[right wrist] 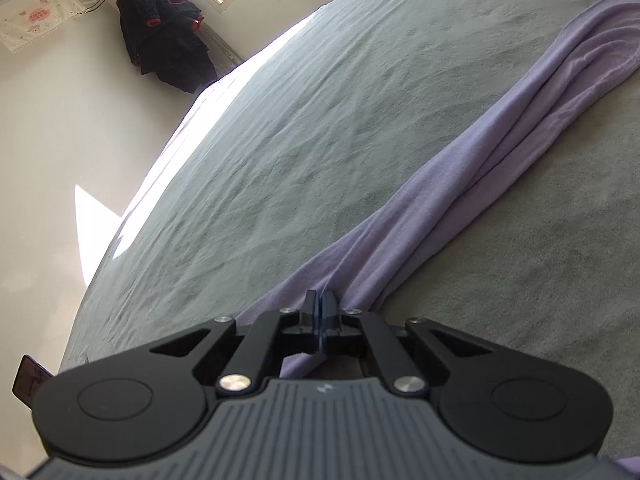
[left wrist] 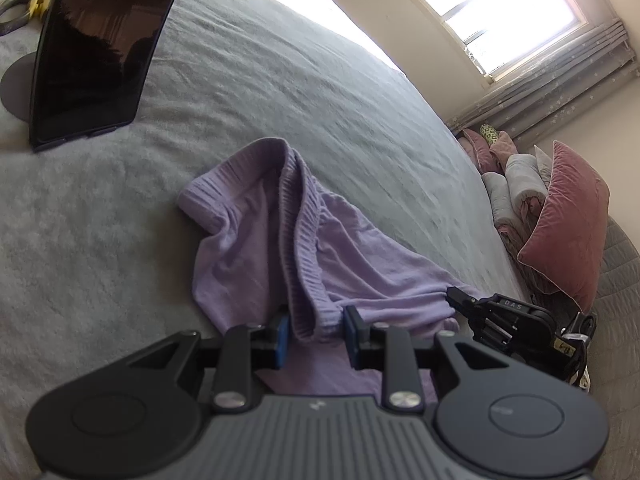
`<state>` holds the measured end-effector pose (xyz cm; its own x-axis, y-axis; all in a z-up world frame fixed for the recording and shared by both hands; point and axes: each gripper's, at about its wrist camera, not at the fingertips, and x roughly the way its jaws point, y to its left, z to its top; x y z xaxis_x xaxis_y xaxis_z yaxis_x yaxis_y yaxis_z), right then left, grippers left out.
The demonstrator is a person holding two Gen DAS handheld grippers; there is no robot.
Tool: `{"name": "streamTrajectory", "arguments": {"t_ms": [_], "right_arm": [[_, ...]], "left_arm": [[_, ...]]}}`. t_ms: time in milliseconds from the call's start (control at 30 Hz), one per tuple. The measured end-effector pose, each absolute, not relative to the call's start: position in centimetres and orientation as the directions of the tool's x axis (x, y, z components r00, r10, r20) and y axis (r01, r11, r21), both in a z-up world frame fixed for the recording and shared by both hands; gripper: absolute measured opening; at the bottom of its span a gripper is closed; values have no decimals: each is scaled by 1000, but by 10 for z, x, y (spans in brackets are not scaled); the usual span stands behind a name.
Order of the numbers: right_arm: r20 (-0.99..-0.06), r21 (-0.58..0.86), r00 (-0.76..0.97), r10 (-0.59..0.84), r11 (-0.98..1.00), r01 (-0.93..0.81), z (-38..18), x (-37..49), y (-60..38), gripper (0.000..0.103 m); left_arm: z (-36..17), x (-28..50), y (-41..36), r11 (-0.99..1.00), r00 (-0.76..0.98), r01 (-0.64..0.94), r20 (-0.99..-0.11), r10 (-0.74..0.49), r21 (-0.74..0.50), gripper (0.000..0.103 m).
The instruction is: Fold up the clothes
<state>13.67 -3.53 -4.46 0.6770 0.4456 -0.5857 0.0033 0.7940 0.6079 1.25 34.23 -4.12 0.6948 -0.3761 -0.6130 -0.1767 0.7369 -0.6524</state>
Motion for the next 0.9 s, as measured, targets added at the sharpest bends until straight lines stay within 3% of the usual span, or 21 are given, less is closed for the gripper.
{"name": "streamTrajectory", "arguments": {"t_ms": [133, 267, 400, 633, 667, 700, 733, 900], "right_arm": [[-565, 600, 699, 439, 800, -17, -31, 126, -36, 0], [-531, 604, 723, 442, 796, -42, -14, 113, -43, 0], [-528, 615, 732, 430, 788, -19, -6, 98, -53, 0], [-656, 573, 649, 385, 814, 95, -16, 97, -55, 0], [-671, 570, 635, 382, 814, 113, -19, 99, -57, 0], [-686, 567, 621, 379, 813, 130, -23, 100, -59, 1], [-688, 579, 612, 390, 803, 140, -25, 102, -61, 9], [-679, 617, 616, 399, 765, 185, -24, 105, -77, 23]], "left_arm": [[-38, 9, 343, 735, 707, -180, -605, -365, -654, 26], [-32, 5, 346, 726, 738, -166, -573, -358, -667, 16], [-26, 5, 346, 714, 755, -153, -547, -361, -683, 16], [-30, 9, 343, 721, 727, -167, -578, -371, -673, 18], [-32, 11, 342, 722, 719, -175, -588, -370, -669, 24], [-34, 12, 342, 723, 712, -182, -596, -370, -666, 28], [-36, 12, 341, 724, 706, -183, -602, -374, -665, 33], [-38, 15, 337, 739, 681, -175, -622, -387, -650, 37]]}}
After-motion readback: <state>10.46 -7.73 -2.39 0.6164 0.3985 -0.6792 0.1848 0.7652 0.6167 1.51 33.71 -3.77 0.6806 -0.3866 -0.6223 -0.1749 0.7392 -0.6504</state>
